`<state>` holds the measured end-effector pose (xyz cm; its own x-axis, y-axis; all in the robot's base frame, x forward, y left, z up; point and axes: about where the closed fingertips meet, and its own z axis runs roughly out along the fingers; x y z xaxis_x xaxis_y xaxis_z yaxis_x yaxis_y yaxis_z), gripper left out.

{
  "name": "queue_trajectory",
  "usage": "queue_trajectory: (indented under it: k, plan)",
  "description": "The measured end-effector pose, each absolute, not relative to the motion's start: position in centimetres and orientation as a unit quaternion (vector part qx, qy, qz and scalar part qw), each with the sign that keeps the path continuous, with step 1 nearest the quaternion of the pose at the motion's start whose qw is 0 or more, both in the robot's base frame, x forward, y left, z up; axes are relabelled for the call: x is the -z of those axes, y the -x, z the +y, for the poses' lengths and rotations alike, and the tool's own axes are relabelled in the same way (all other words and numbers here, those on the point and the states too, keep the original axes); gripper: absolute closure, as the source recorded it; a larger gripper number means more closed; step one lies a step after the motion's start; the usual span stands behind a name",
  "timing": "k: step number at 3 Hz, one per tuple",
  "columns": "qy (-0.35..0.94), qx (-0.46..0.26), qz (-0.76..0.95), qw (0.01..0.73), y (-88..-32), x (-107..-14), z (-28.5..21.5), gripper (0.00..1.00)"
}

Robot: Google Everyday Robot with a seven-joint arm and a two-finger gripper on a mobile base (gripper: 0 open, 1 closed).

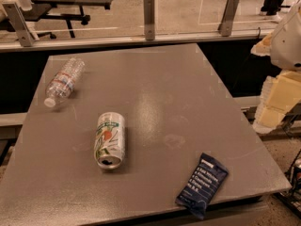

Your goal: Place 7up can upright

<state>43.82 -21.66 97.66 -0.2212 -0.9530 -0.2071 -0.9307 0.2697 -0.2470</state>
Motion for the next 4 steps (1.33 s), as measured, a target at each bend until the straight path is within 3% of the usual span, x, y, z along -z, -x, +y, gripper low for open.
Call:
queue_trajectory:
  k: [2,3,4]
  plan:
    - [0.636,0.024,0.754,0.161,-44.6,-97.4,-19.1,0.0]
    - [0.729,-0.007,0.666,0.161,-46.1,-95.9,-11.8,0.0]
    - [0.791,-0.026,0.589,0.163,-46.5,-95.0,-7.7,0.0]
